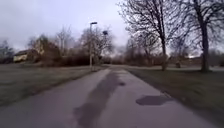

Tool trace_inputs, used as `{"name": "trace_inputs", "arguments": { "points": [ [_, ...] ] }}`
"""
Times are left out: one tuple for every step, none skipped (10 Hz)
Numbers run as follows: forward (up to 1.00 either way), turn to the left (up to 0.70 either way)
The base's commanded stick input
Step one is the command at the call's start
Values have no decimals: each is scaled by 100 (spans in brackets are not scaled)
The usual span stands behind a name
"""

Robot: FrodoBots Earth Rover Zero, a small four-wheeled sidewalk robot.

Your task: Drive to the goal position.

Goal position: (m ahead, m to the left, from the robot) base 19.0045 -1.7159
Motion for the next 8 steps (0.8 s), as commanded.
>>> {"name": "trace_inputs", "arguments": {
  "points": [
    [100, 0],
    [100, 0],
    [100, 0],
    [100, 0],
    [100, 0],
    [100, 0],
    [100, 0],
    [100, 0]
  ]
}}
